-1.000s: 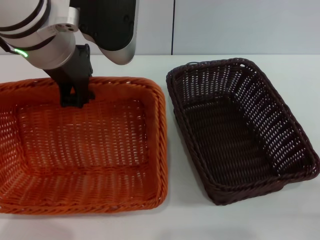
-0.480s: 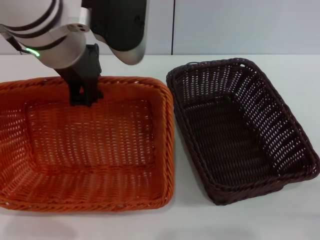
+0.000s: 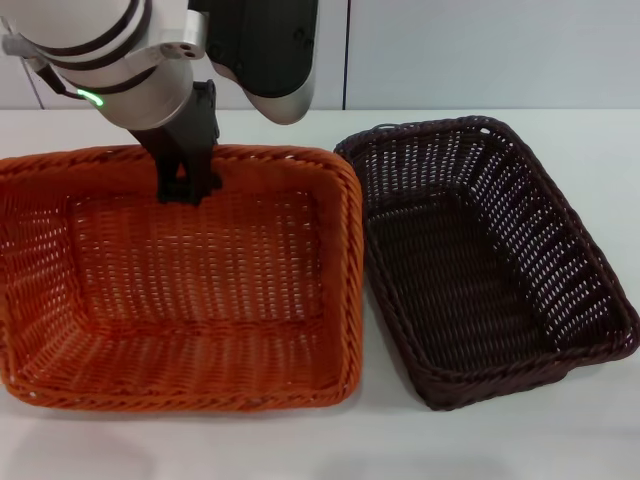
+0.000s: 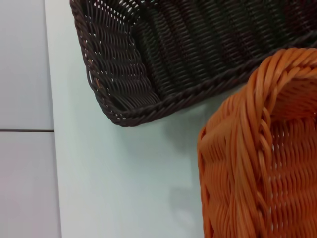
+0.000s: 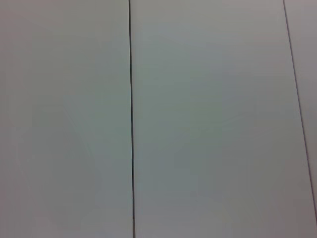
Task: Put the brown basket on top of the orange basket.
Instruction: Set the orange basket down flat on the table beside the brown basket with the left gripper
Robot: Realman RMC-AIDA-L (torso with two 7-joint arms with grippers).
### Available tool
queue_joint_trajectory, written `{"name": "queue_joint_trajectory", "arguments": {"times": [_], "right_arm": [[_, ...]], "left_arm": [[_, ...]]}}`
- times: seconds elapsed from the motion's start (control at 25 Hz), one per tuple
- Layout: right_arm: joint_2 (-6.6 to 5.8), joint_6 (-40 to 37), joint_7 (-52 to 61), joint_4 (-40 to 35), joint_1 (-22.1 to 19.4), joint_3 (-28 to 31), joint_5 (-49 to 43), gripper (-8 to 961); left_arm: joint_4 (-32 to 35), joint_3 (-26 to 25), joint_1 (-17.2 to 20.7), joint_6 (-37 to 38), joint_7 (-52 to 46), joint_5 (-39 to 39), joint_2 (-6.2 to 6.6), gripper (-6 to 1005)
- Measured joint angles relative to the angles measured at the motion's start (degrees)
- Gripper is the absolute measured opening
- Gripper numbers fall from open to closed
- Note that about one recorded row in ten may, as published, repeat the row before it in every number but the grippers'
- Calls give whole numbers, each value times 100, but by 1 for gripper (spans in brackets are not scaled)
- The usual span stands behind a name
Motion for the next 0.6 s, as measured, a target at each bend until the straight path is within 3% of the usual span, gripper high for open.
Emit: {"name": "queue_joint_trajectory", "arguments": {"times": [0.6], "right_arm": [[0,0,0,51,-46,0,0,680]], "left_arm": [[373,97,-125,392,-257,-4,-10,135]]}}
